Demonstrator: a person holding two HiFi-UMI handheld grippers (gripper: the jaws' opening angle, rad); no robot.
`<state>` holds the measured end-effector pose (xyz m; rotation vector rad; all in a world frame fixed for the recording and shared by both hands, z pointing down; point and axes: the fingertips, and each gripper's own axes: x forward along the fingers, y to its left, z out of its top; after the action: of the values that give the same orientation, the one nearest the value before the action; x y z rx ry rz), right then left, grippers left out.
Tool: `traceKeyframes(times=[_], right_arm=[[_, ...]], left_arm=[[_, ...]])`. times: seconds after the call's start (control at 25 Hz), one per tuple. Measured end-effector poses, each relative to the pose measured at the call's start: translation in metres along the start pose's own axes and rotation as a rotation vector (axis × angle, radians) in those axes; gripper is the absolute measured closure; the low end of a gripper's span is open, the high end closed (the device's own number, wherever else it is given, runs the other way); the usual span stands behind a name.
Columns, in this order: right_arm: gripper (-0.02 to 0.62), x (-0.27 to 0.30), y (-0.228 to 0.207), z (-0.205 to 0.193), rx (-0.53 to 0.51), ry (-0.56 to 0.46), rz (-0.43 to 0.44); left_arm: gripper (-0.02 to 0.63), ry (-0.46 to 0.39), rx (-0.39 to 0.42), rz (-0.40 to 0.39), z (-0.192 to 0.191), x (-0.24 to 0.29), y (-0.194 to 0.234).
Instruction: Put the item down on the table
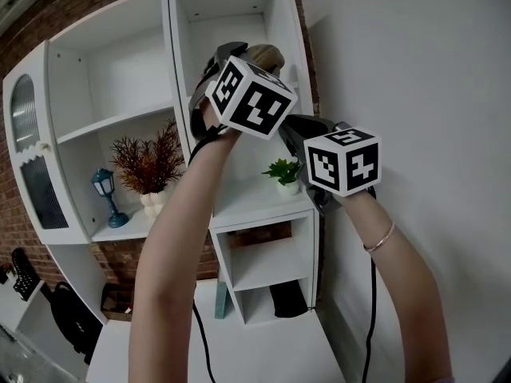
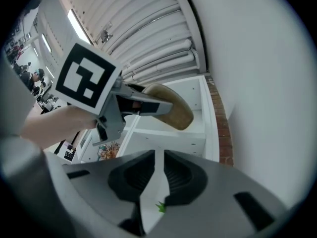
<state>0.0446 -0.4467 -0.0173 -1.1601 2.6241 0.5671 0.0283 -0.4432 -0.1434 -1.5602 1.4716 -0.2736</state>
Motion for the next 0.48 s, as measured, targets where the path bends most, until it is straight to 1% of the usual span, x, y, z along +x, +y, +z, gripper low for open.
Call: traceKeyframes(times=[0.12, 0.28, 0.48], right_arm=[[0.551, 0.0, 0.001, -0.009, -0.016, 0.008, -0.001], [0.554, 0.004, -0.002, -0.021, -0.031, 0.034, -0.007], [0.555, 0.005, -0.013, -0.035, -0.026, 0.063, -0.029]], left_arm=[[0.336, 0.03, 0.063, -0.011, -0.005, 0.012, -0.008], [0.334, 0.065, 0.17, -0.012, -0.015, 0.026, -0.015], [0.334, 0.09, 0.294, -0.03, -0.014, 0.042, -0.029]])
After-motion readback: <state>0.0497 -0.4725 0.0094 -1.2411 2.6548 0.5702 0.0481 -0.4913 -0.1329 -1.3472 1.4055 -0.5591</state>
